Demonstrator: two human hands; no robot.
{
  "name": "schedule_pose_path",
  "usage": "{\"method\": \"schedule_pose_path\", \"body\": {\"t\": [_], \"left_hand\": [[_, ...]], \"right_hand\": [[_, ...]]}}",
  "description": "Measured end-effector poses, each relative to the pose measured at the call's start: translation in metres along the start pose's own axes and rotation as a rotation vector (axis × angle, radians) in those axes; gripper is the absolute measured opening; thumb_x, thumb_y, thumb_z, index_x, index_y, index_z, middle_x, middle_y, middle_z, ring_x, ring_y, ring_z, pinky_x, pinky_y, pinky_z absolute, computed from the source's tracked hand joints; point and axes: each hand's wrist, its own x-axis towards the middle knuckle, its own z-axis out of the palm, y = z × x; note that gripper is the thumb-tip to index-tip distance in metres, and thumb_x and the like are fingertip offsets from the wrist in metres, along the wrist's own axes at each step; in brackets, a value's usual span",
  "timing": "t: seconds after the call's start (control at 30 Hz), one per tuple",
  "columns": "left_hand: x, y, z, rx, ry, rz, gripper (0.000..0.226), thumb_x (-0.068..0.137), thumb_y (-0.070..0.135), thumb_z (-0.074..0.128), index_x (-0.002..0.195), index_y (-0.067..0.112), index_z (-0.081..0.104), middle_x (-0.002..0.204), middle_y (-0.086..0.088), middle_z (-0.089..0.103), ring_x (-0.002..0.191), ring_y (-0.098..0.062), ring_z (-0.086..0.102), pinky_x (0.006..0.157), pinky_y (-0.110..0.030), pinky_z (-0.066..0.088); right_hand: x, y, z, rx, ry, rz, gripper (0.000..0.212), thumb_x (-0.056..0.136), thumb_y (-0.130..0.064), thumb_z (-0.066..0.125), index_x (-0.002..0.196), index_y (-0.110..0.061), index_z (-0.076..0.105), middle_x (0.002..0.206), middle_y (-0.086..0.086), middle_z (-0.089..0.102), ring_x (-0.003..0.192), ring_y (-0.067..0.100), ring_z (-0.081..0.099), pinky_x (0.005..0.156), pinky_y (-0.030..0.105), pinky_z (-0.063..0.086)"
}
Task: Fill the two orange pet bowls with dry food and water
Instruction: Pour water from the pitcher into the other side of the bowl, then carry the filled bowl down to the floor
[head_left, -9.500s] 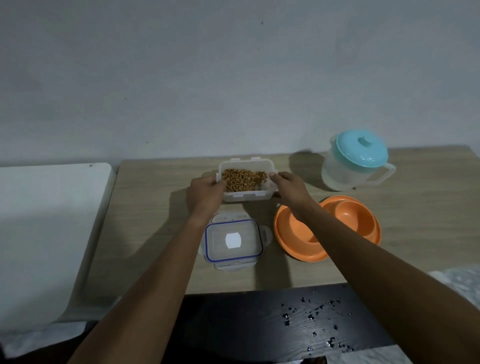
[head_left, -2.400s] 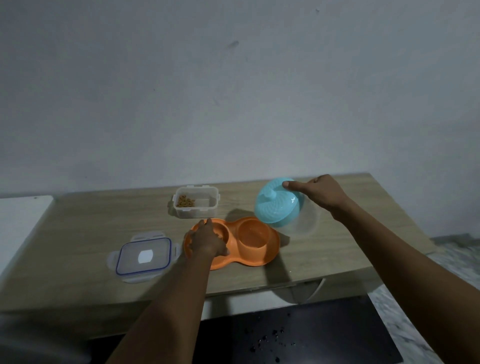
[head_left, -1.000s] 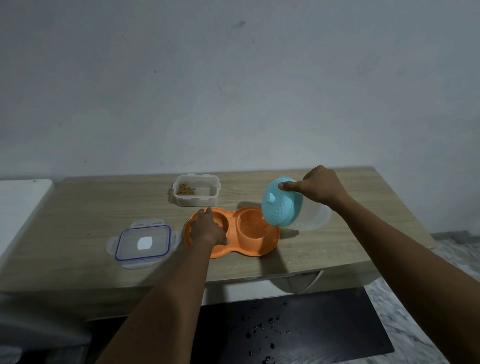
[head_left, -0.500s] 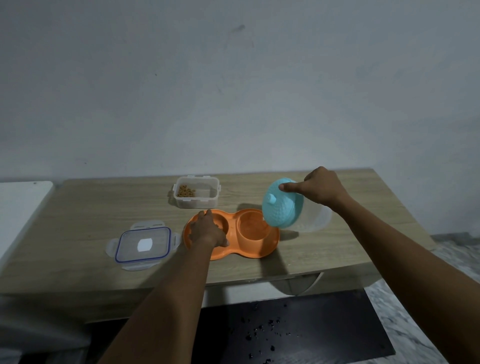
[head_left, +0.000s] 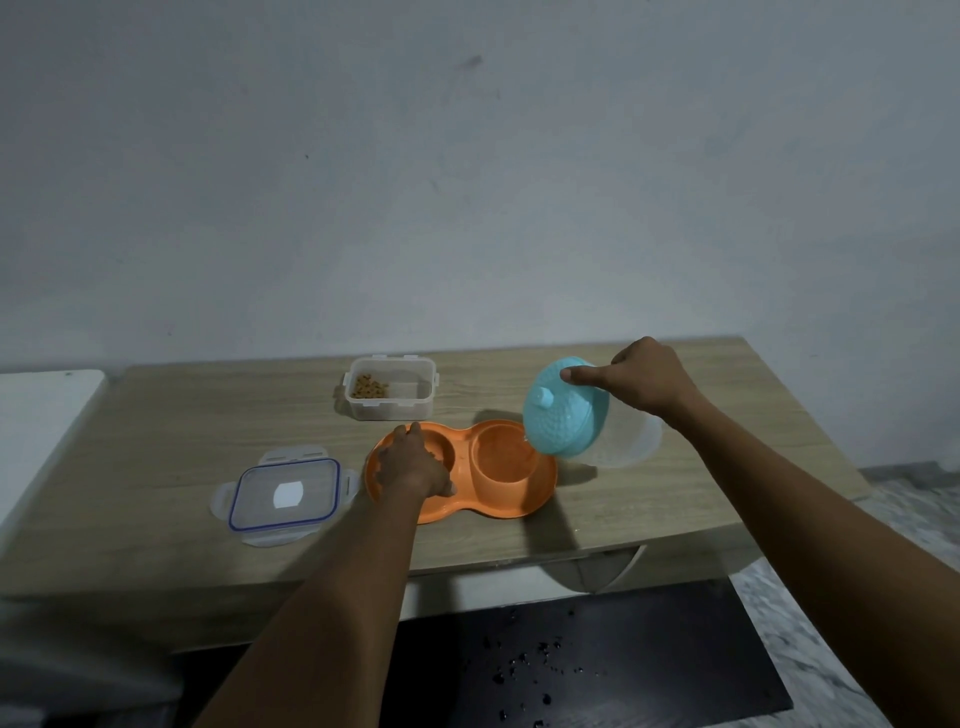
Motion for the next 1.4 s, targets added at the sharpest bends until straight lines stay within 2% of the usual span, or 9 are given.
{"method": "schedule_pose_path", "body": {"t": [0.37, 0.5, 0.6, 0.67, 0.77, 0.87, 0.97, 1.27, 1.4], "left_hand": [[-0.003, 0.002, -0.001, 0.013, 0.0, -0.005, 0.123, 0.063, 0.026, 0.09, 0.156, 0.016, 0.01, 0.163, -0.006, 0.01, 0.148, -0.036, 0.016, 0.116, -0.047, 0.029], [-0.003, 0.003, -0.001, 0.01, 0.008, -0.009, 0.126, 0.06, 0.027, 0.091, 0.156, 0.016, 0.011, 0.163, -0.006, 0.013, 0.147, -0.035, 0.019, 0.115, -0.047, 0.031], [-0.003, 0.002, -0.002, 0.0, 0.009, -0.005, 0.126, 0.059, 0.026, 0.092, 0.156, 0.016, 0.012, 0.162, -0.005, 0.014, 0.147, -0.033, 0.02, 0.116, -0.046, 0.03], [-0.003, 0.004, -0.002, 0.014, 0.011, -0.006, 0.126, 0.058, 0.028, 0.092, 0.156, 0.016, 0.012, 0.162, -0.004, 0.014, 0.147, -0.032, 0.019, 0.116, -0.044, 0.028], [-0.003, 0.006, -0.004, 0.018, 0.03, -0.007, 0.126, 0.057, 0.028, 0.092, 0.155, 0.017, 0.015, 0.161, -0.005, 0.018, 0.146, -0.032, 0.02, 0.116, -0.045, 0.028], [-0.001, 0.002, 0.0, 0.032, 0.046, -0.014, 0.127, 0.055, 0.03, 0.092, 0.155, 0.017, 0.014, 0.162, -0.005, 0.016, 0.147, -0.033, 0.018, 0.117, -0.045, 0.025], [0.002, -0.003, 0.003, 0.048, 0.032, -0.002, 0.129, 0.055, 0.034, 0.091, 0.155, 0.017, 0.012, 0.162, -0.005, 0.013, 0.147, -0.033, 0.014, 0.119, -0.044, 0.02], [0.008, -0.003, 0.002, 0.016, 0.029, 0.005, 0.126, 0.057, 0.032, 0.091, 0.155, 0.017, 0.014, 0.162, -0.002, 0.011, 0.148, -0.033, 0.009, 0.118, -0.042, 0.021], [0.003, -0.005, 0.003, 0.002, 0.043, 0.001, 0.125, 0.057, 0.032, 0.091, 0.155, 0.019, 0.015, 0.163, 0.0, 0.012, 0.148, -0.031, 0.009, 0.118, -0.043, 0.023]], "right_hand": [[-0.009, 0.046, 0.009, 0.403, 0.021, 0.149, 0.058, 0.067, -0.059, 0.083, 0.055, -0.006, 0.064, 0.062, 0.005, 0.064, 0.066, 0.025, 0.059, 0.062, 0.035, 0.043], [-0.008, 0.056, 0.009, 0.668, 0.037, 0.216, 0.061, 0.073, -0.042, 0.087, 0.034, -0.022, 0.044, 0.036, -0.015, 0.035, 0.055, 0.017, 0.037, 0.059, 0.033, 0.03], [0.004, 0.059, 0.016, 0.851, 0.056, 0.26, 0.055, 0.066, -0.049, 0.087, 0.06, -0.002, 0.061, 0.05, -0.008, 0.032, 0.054, 0.014, 0.03, 0.059, 0.032, 0.027], [0.016, 0.052, 0.023, 0.923, 0.09, 0.266, 0.077, 0.06, -0.056, 0.087, 0.093, 0.012, 0.071, 0.06, -0.002, 0.034, 0.058, 0.015, 0.032, 0.059, 0.031, 0.029], [0.037, 0.032, 0.038, 1.001, 0.075, 0.253, 0.077, 0.06, -0.056, 0.086, 0.1, 0.009, 0.072, 0.061, -0.002, 0.038, 0.06, 0.015, 0.034, 0.06, 0.031, 0.029], [0.058, 0.013, 0.063, 1.003, 0.012, 0.277, 0.052, 0.07, -0.05, 0.086, 0.082, -0.004, 0.066, 0.065, 0.0, 0.043, 0.064, 0.016, 0.038, 0.061, 0.03, 0.033], [0.076, 0.002, 0.087, 1.017, 0.015, 0.329, 0.044, 0.073, -0.047, 0.085, 0.08, -0.008, 0.064, 0.073, 0.0, 0.052, 0.067, 0.014, 0.046, 0.062, 0.029, 0.038], [0.108, 0.004, 0.118, 0.999, 0.009, 0.299, 0.042, 0.078, -0.049, 0.08, 0.082, -0.009, 0.067, 0.07, 0.0, 0.053, 0.063, 0.013, 0.047, 0.056, 0.027, 0.039], [0.089, 0.009, 0.126, 0.908, 0.108, 0.286, 0.054, 0.087, -0.063, 0.064, 0.101, -0.011, 0.059, 0.092, -0.001, 0.059, 0.082, 0.013, 0.056, 0.07, 0.03, 0.046]]}}
